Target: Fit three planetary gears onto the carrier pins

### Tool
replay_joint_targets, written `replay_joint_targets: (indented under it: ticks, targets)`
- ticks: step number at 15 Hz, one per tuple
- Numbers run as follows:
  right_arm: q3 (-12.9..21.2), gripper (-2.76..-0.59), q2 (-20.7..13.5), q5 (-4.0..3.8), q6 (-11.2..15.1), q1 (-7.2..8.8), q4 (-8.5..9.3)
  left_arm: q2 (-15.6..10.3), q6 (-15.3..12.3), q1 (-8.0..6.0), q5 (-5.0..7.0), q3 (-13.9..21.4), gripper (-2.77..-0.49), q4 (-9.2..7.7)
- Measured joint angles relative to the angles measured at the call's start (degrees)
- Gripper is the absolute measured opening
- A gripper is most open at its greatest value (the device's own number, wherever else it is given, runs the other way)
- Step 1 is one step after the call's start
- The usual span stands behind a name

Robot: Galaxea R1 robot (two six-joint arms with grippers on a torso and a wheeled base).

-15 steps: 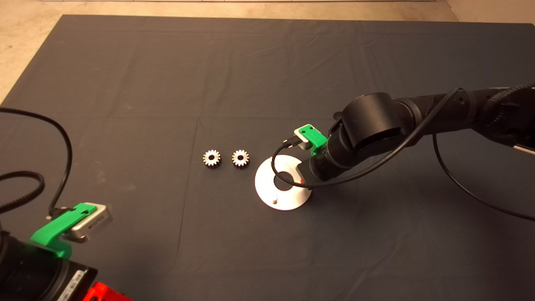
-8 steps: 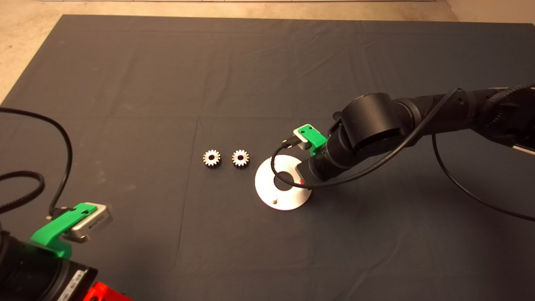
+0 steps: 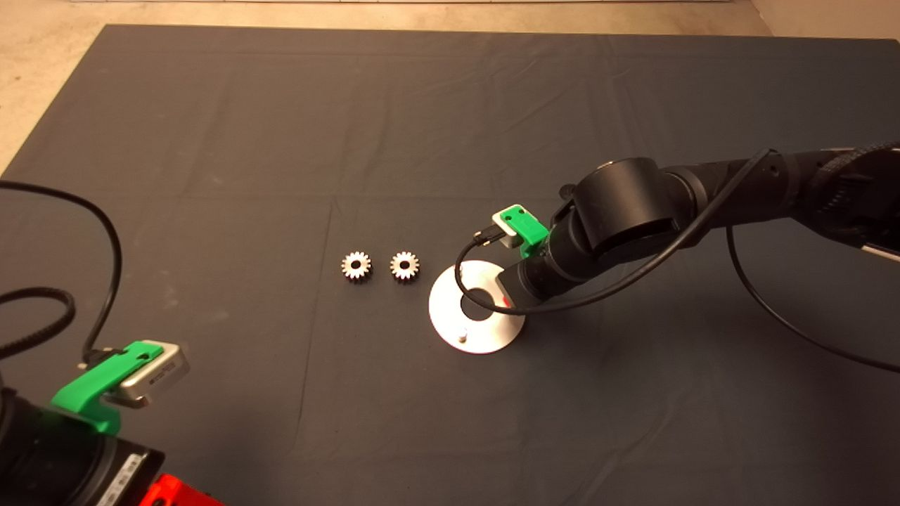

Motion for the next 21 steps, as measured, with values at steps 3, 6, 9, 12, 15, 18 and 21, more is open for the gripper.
replay_joint_targets:
  ticks: [3, 6, 9, 12, 15, 18, 21]
  targets:
    - [-0.02, -2.41, -0.02, -0.02, -0.17, 0.0, -0.35, 0.0, 0.0, 0.0, 0.0, 0.0, -0.49, -0.02]
    - [0.0, -2.41, -0.02, -0.02, -0.27, 0.0, -0.44, 0.01, 0.0, 0.0, 0.0, 0.0, -0.49, -0.02]
    - [0.0, -2.41, -0.02, 0.0, -0.29, 0.0, -0.81, 0.0, 0.01, 0.0, 0.0, 0.0, -0.49, -0.01]
    - [0.06, -2.41, -0.02, -0.05, -0.28, -0.39, -0.92, 0.0, 0.06, 0.0, 0.0, 0.0, -0.49, -0.02]
    - [0.58, -2.41, -0.02, -0.05, -0.29, -0.6, -0.99, 0.0, 0.06, 0.0, 0.0, 0.0, -0.49, -0.02]
    - [1.22, -2.41, -0.05, -0.05, -0.27, -0.6, -1.13, 0.0, 0.12, 0.0, -0.02, 0.0, -0.49, -0.02]
    - [1.68, -2.41, -0.07, -0.02, -0.28, -0.61, -1.16, 0.0, 0.12, 0.0, -0.44, 0.0, -0.49, 0.0]
